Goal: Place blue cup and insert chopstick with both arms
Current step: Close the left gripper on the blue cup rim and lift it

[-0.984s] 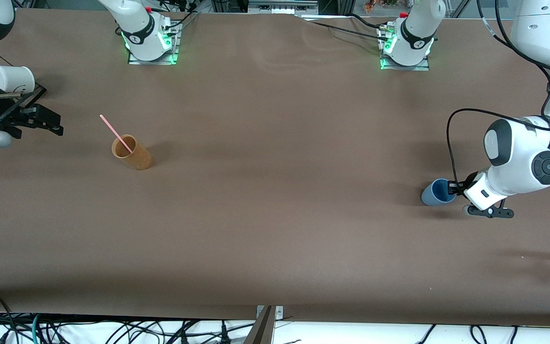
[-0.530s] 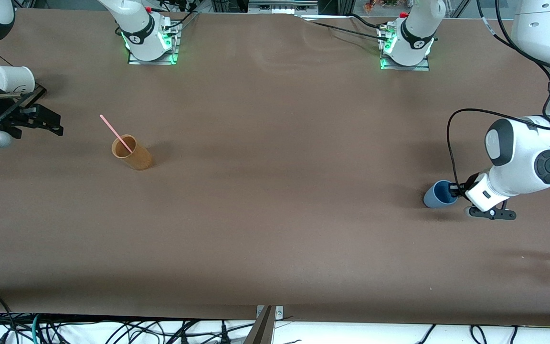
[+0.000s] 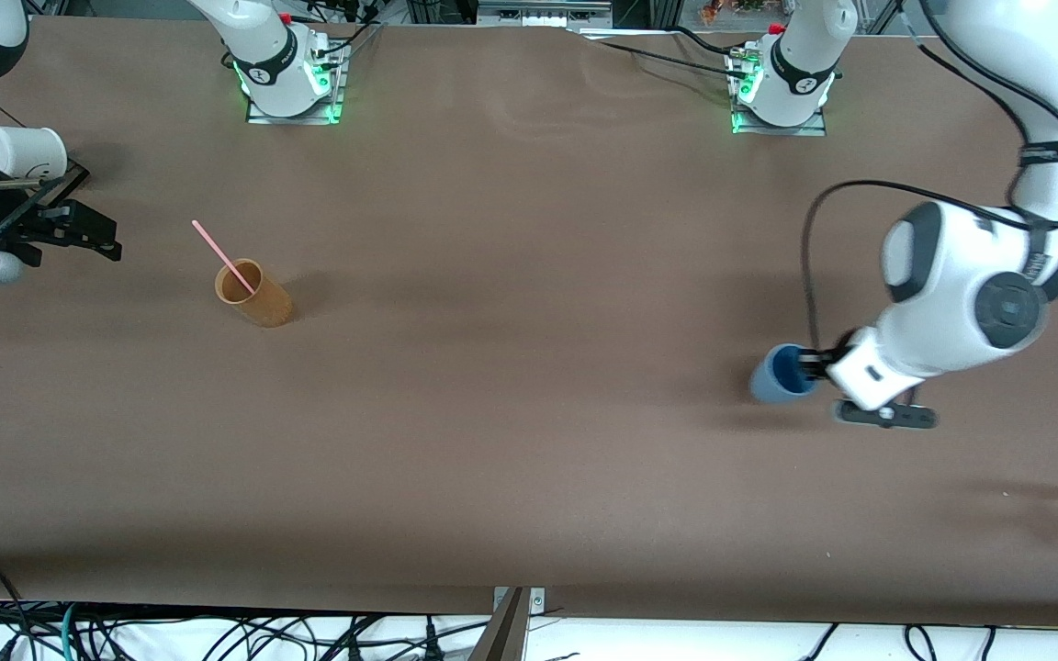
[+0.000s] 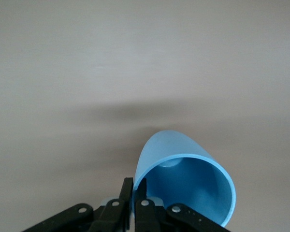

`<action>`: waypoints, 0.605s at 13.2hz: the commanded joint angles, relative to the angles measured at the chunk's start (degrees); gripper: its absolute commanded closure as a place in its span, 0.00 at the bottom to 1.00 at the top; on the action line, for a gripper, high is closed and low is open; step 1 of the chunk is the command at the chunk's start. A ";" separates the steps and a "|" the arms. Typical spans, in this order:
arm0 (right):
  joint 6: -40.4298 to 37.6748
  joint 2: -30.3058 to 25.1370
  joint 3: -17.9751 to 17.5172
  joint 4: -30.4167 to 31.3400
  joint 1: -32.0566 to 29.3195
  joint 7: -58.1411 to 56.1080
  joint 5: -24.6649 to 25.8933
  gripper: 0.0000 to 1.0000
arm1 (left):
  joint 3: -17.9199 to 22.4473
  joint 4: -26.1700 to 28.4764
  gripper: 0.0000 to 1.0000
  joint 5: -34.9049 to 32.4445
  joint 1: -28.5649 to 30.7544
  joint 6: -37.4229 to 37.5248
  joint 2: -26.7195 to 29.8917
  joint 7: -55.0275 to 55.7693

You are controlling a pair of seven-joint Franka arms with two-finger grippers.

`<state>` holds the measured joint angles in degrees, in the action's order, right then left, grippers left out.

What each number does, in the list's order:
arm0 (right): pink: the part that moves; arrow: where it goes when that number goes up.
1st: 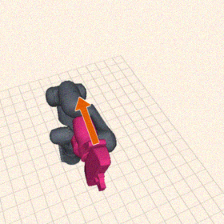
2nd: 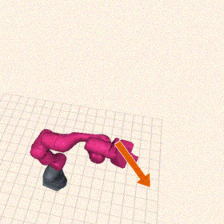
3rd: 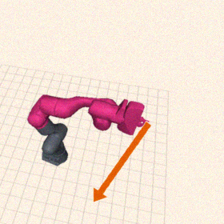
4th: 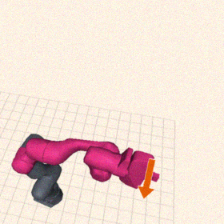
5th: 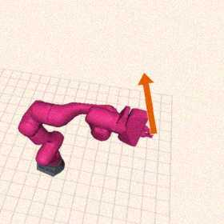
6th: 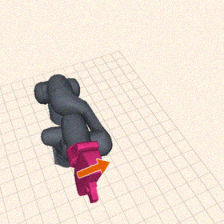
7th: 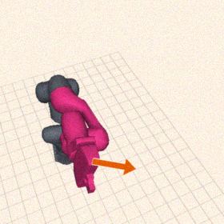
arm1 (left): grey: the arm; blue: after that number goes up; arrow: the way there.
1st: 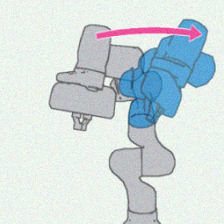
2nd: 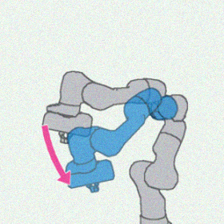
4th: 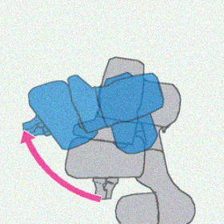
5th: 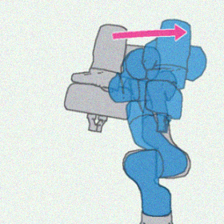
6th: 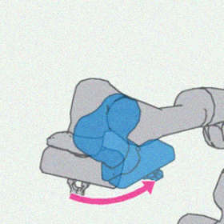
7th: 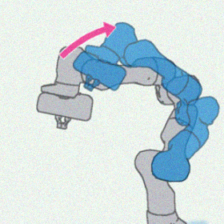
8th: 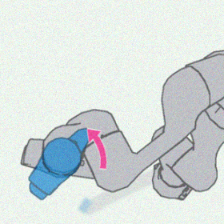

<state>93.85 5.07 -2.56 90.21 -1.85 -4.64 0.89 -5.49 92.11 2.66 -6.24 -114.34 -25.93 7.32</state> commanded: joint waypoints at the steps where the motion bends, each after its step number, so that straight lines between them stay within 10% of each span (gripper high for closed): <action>1: -0.42 -0.15 -0.17 -0.30 -0.35 -0.20 -0.80 0.00 | 0.12 -4.65 1.00 1.03 -8.49 2.80 -1.31 10.38; 8: -0.86 -0.15 -0.08 -0.12 -0.53 -0.28 -0.80 0.00 | 0.12 -21.85 1.00 1.30 -28.28 6.85 -13.51 29.83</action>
<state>93.56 5.07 -2.48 90.21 -1.90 -4.64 0.88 -6.24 79.89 2.81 -31.15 -110.00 -32.46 34.03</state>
